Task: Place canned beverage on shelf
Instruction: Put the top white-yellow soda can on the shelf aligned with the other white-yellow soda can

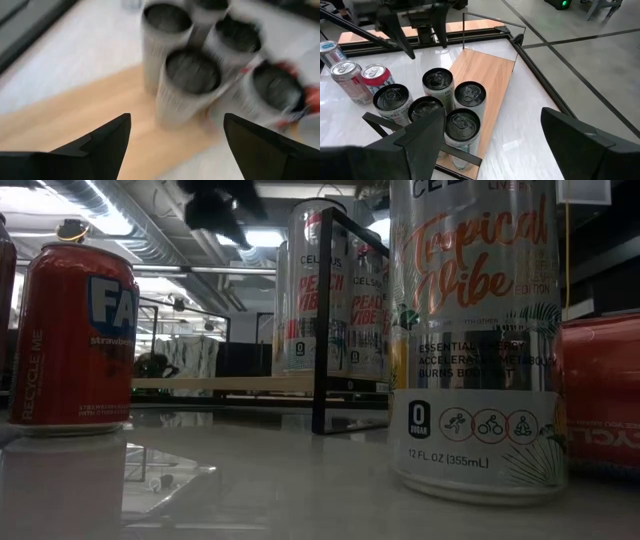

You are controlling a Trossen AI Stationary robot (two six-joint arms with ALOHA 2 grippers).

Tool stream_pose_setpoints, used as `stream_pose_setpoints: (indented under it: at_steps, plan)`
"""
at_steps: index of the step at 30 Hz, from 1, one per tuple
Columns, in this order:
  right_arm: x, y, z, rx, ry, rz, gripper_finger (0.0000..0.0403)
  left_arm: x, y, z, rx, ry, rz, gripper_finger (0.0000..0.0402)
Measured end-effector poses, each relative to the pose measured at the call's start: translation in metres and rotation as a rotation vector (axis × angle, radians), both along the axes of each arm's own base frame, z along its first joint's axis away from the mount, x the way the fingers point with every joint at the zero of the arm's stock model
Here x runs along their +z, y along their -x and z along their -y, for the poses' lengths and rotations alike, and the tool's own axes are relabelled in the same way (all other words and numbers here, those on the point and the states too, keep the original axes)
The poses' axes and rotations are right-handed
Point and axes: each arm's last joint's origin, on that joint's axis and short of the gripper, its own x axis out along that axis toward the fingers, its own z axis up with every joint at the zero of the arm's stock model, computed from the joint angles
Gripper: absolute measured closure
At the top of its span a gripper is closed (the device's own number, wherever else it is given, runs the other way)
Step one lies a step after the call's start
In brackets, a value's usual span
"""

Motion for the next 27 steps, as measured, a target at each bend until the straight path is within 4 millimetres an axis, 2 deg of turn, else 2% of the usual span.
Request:
stream_pose_setpoints:
  at_steps: [7,16,27]
  plan:
    - [0.000,0.000,0.000,0.000,0.000,0.000,0.0079,-0.020,-0.008,0.009,0.021,0.015,-0.113,0.0089]
    - [0.000,0.000,0.000,0.000,0.000,0.000,0.0079,-0.048,-0.027,0.007,0.068,-0.053,-0.210,0.0089]
    - [0.000,0.000,0.000,0.000,0.000,0.000,0.0079,-0.049,-0.034,-0.010,0.123,-0.059,-0.179,0.0089]
